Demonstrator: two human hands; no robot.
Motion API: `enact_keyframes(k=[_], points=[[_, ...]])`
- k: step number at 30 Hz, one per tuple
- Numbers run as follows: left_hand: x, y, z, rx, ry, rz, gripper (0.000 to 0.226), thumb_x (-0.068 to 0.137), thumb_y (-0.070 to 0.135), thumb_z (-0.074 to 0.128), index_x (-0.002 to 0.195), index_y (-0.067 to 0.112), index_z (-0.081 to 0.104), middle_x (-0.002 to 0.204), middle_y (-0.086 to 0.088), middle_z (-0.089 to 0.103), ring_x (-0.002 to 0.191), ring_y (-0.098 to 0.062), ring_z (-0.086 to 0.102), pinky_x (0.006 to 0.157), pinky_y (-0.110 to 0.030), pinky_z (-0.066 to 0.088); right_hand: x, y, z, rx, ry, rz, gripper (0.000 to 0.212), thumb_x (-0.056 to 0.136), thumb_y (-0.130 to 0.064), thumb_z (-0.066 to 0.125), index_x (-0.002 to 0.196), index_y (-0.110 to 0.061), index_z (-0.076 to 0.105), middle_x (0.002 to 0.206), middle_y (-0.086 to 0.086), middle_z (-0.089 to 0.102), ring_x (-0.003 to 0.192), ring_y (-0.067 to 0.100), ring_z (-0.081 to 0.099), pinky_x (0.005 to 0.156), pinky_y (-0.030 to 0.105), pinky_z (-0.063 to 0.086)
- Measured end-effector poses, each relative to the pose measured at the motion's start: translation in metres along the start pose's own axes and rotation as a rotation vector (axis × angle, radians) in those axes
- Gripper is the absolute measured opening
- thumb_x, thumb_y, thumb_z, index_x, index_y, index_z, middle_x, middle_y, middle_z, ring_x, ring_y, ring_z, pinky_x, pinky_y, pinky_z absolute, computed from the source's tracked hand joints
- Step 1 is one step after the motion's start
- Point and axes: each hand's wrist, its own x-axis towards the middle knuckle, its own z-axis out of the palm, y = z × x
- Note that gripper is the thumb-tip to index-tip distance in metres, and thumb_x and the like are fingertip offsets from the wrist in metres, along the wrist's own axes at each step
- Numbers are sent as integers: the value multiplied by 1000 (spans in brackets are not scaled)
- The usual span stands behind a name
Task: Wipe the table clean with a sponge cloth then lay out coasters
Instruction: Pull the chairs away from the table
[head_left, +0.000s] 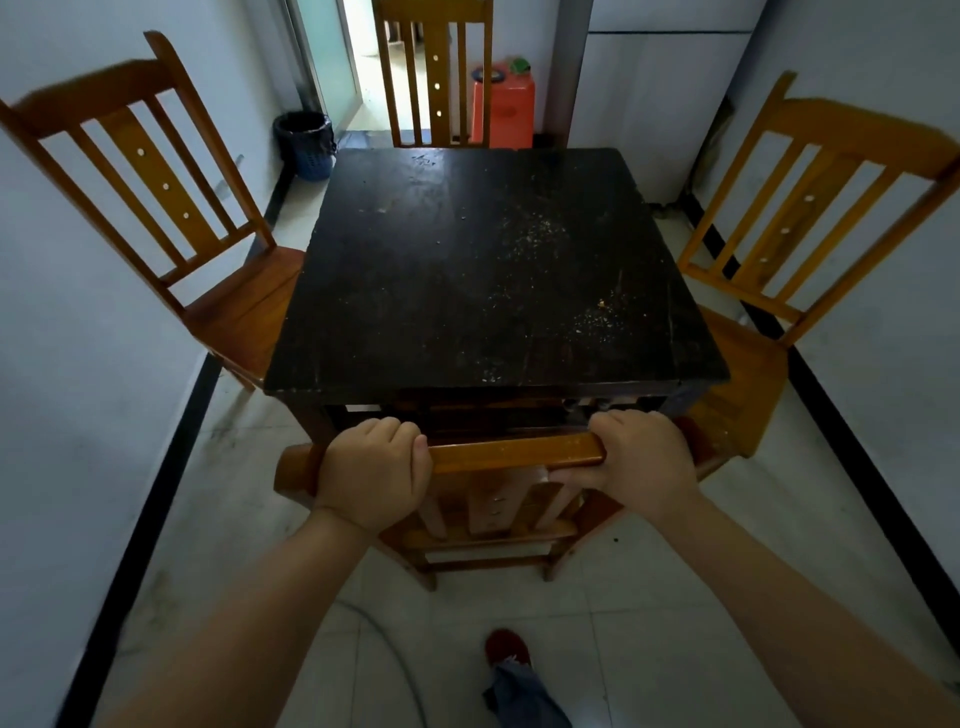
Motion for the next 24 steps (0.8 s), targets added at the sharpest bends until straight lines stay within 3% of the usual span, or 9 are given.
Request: enact_keyframes(k=[3, 5, 7, 12, 15, 17, 21, 24], points=[[1, -9, -4, 22, -50, -20, 40, 85, 22, 33, 50, 14, 51, 43, 1, 50, 36, -14, 46, 41, -17, 32, 3, -8, 4, -52, 13, -4, 63, 43, -64, 74, 56, -25, 26, 41, -7, 48, 35, 10, 49, 42, 19, 34], [0, -11, -6, 20, -60, -41, 39, 84, 22, 34, 49, 14, 50, 43, 1, 48, 36, -12, 44, 45, -9, 21, 4, -10, 5, -93, 14, -9, 64, 43, -66, 73, 56, -26, 25, 41, -8, 49, 34, 8, 48, 42, 18, 31], [-1, -12, -7, 20, -46, -50, 38, 83, 22, 34, 49, 14, 49, 42, 2, 47, 38, -9, 36, 50, -5, 15, 4, -12, 5, -102, 23, -20, 64, 43, -67, 72, 56, -26, 24, 40, -9, 47, 33, 7, 46, 45, 17, 27], [-6, -11, -10, -14, -80, -77, 37, 83, 23, 34, 50, 16, 48, 42, 3, 48, 43, -3, 30, 49, -5, 17, 1, -20, 1, -129, -32, 2, 63, 44, -68, 71, 55, -26, 25, 47, -13, 27, 37, 3, 31, 46, 18, 25], [-4, -10, -12, -11, -101, -89, 37, 83, 24, 34, 49, 16, 49, 42, 3, 49, 42, -3, 31, 48, -4, 17, 1, -15, -3, -59, -112, -15, 54, 58, -63, 69, 59, -22, 35, 55, -7, 39, 49, 10, 42, 56, 25, 32], [-4, -8, -14, -15, -99, -90, 38, 82, 23, 34, 49, 16, 49, 42, 3, 49, 42, -3, 32, 47, -4, 17, 0, -16, -5, -51, -139, -10, 54, 57, -63, 69, 60, -22, 35, 53, -4, 46, 49, 13, 50, 56, 25, 33], [-6, -3, -18, -21, -114, -109, 38, 82, 23, 33, 48, 15, 48, 41, 4, 47, 40, -3, 30, 46, -4, 17, 0, -21, -10, -67, -144, 22, 62, 47, -69, 71, 56, -26, 27, 49, -13, 29, 36, 10, 49, 46, 21, 27], [-7, -1, -20, -40, -143, -95, 38, 82, 24, 33, 48, 16, 48, 42, 7, 42, 40, -3, 30, 46, -3, 17, -3, -16, -9, -22, -154, 7, 52, 62, -67, 63, 64, -22, 36, 61, -8, 39, 57, 14, 54, 59, 26, 33]])
